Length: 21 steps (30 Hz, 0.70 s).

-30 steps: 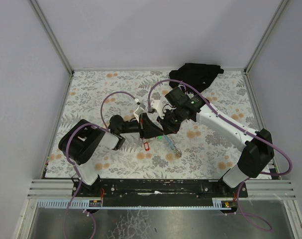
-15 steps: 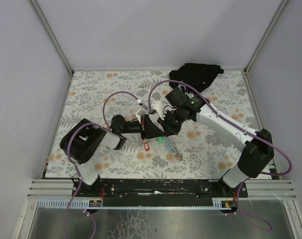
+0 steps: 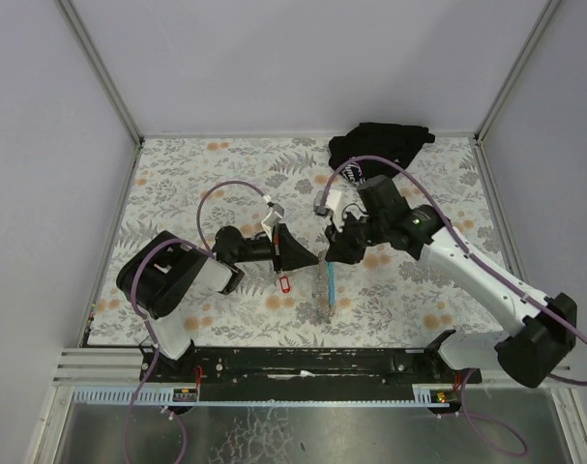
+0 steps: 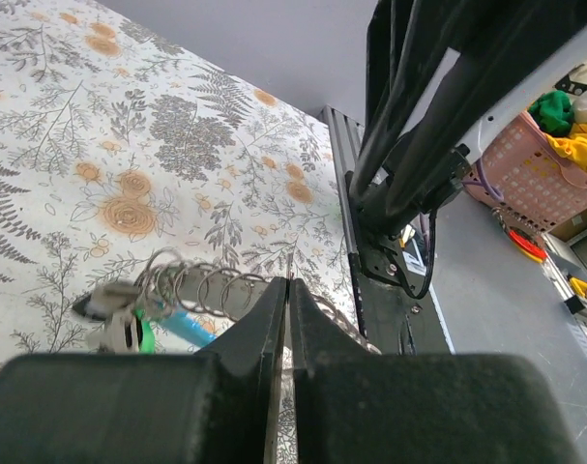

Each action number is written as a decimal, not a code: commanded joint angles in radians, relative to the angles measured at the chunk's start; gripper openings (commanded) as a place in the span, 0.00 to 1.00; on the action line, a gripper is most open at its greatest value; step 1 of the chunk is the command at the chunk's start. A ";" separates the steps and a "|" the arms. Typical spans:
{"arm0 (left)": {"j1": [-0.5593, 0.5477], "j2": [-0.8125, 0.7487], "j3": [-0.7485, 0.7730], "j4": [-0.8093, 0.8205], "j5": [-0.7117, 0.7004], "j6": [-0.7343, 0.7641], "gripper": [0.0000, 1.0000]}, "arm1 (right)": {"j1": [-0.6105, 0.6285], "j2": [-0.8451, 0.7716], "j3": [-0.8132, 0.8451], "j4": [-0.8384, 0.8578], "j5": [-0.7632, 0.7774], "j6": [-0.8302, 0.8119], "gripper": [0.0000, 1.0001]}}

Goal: Put the keys on the keyring

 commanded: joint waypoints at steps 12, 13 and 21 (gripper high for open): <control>0.003 -0.028 -0.028 0.087 -0.063 0.019 0.00 | -0.132 -0.237 -0.453 0.670 -0.153 0.334 0.29; 0.003 -0.027 -0.029 0.087 -0.062 0.018 0.00 | -0.139 -0.246 -0.478 0.705 -0.153 0.353 0.29; 0.003 -0.028 -0.027 0.088 -0.062 0.016 0.00 | -0.149 -0.215 -0.580 0.883 -0.199 0.469 0.31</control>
